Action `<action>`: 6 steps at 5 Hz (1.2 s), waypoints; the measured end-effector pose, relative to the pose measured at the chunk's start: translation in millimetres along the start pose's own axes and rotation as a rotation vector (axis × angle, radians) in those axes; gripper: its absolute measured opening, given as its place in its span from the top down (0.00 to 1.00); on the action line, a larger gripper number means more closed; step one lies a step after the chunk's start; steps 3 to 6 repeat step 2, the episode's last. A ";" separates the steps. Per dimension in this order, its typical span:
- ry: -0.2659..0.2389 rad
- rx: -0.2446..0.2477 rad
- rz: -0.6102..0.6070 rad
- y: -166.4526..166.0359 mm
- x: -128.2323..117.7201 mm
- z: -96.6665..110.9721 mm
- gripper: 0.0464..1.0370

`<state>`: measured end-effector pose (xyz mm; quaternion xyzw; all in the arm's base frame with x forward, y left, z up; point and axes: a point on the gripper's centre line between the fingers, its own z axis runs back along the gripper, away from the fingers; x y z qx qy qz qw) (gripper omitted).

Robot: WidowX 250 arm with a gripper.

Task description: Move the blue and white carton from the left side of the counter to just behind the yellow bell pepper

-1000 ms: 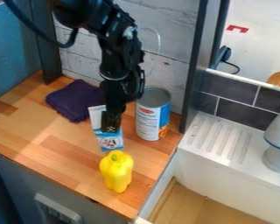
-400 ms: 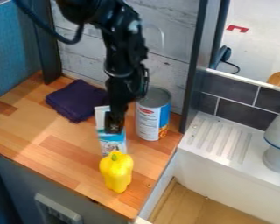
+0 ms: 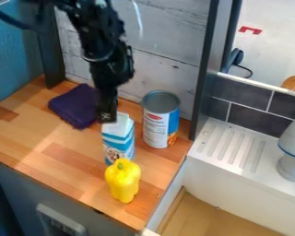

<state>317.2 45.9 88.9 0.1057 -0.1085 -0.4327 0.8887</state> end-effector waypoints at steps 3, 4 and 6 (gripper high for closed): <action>0.004 -0.071 0.230 4.6 -57.2 50.0 0.03; 0.004 -0.071 0.230 4.6 -57.2 50.0 0.03; 0.004 -0.071 0.230 4.6 -57.2 50.0 0.03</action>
